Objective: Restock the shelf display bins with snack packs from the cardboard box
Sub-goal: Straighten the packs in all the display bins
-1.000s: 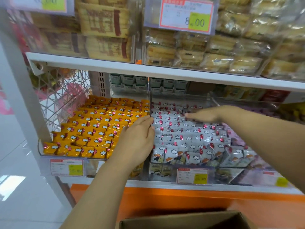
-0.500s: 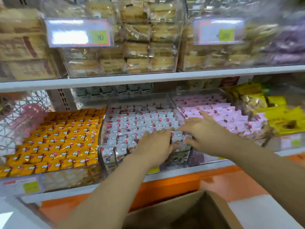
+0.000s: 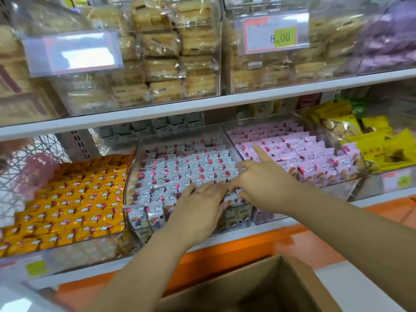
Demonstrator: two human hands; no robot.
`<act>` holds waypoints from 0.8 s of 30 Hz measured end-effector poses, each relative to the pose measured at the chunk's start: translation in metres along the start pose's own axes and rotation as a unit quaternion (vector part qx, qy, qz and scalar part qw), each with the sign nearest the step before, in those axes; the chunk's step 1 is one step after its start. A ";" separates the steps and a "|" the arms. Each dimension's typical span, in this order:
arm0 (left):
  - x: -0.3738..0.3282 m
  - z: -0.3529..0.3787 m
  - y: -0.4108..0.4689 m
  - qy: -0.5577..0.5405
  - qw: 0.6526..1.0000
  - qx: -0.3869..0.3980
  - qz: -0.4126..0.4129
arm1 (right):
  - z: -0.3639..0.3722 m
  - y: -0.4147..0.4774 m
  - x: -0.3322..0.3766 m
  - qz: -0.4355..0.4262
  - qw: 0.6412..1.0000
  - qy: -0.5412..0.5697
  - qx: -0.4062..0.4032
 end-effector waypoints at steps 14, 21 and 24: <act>-0.022 -0.028 0.011 -0.109 0.993 -0.050 0.010 | -0.032 -0.052 -0.043 0.066 0.934 0.253 -0.244; -0.026 -0.015 0.024 -0.109 0.992 -0.049 -0.047 | 0.007 -0.069 -0.041 0.087 0.930 0.246 -0.260; -0.027 -0.017 0.017 -0.133 0.988 -0.071 -0.039 | 0.006 -0.070 -0.043 0.083 0.920 0.287 -0.252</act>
Point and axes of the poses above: each hand's wrist, its own y-axis towards the middle knuckle, its own z-axis out of the palm, x = y × z, the point moved 10 cm from there along y, towards the middle knuckle, and after that the axes turned 1 degree about x, right-handed, at the moved point
